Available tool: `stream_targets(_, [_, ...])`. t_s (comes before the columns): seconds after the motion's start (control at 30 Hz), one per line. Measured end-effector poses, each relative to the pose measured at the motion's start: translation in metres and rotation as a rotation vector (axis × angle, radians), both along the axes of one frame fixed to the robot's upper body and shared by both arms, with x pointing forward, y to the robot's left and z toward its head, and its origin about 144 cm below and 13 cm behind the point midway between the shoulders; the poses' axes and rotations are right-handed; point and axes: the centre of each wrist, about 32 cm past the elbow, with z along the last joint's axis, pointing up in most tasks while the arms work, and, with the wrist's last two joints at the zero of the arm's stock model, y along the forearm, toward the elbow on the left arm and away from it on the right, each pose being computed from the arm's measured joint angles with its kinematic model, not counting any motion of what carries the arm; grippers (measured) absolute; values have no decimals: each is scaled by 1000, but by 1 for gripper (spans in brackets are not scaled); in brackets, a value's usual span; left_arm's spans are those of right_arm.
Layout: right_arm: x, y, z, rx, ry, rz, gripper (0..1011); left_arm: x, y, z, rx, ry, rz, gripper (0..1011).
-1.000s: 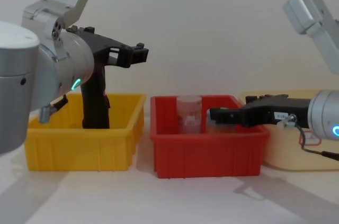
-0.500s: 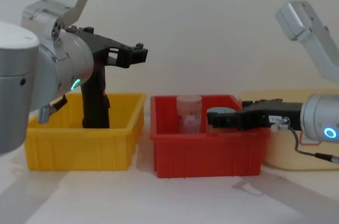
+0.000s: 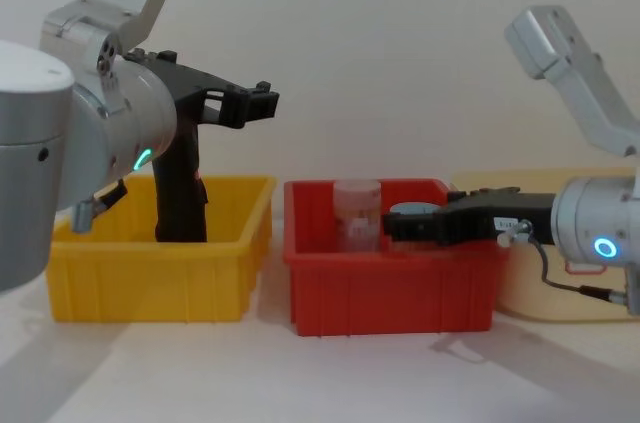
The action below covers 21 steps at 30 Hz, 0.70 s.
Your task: Pick up the garbage bag with the one hand and transfer it to the other hand.
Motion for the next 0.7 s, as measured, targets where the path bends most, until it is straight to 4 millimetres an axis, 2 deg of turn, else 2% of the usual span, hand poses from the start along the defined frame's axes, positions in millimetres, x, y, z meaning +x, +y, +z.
stream_targets(0.07, [1,1,0,0,1,1,1000,0,0,0,0,0,0,1001])
stream_targets(0.23, [4,2,0,-2,3,2,928,0,0,0,0,0,0,1001])
stream_targets(0.37, [6,3,0,-5,8,0,794,0,0,0,0,0,0,1001])
stream_targets(0.43, [7,3,0,-6,10,-1,763,0,0,0,0,0,0,1001])
stream_targets(0.47, [8,3,0,-7,10,-2,699,0,0,0,0,0,0,1001])
stream_targets(0.57, [9,3,1,-8,10,-6,646,0,0,0,0,0,0,1001])
stream_targets(0.7, [10,3,2,-6,7,-12,646,0,0,0,0,0,0,1001])
